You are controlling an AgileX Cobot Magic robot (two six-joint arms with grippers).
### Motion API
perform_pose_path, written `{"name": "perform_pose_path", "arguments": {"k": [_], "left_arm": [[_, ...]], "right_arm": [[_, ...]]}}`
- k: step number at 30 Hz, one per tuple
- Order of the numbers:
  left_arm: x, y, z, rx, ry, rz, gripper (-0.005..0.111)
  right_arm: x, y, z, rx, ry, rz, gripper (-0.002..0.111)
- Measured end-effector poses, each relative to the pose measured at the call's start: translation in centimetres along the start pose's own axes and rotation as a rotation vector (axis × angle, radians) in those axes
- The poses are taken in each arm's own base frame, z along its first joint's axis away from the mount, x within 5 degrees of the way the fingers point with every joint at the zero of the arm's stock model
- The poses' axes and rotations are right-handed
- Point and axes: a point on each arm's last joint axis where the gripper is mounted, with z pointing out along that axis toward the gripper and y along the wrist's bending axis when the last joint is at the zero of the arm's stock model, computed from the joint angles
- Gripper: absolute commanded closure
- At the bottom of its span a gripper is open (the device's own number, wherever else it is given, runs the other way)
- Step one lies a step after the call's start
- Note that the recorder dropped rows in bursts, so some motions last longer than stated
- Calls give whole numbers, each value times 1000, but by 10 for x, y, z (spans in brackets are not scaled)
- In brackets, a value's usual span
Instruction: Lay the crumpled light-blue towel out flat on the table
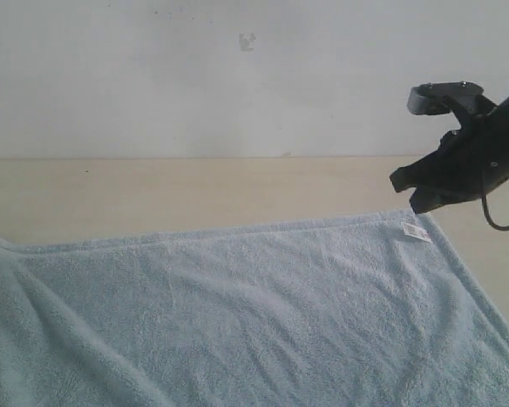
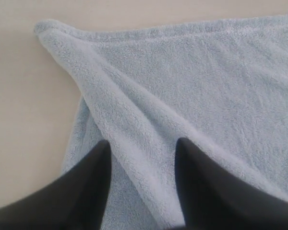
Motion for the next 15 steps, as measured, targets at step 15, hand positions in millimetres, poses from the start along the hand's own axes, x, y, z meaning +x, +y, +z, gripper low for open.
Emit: {"name": "perform_pose_path", "arguments": {"k": [15], "left_arm": [[10,1,12,3,-30,17,103]], "right_arm": [[-16,-26,87,-12,-10,31,108]]}}
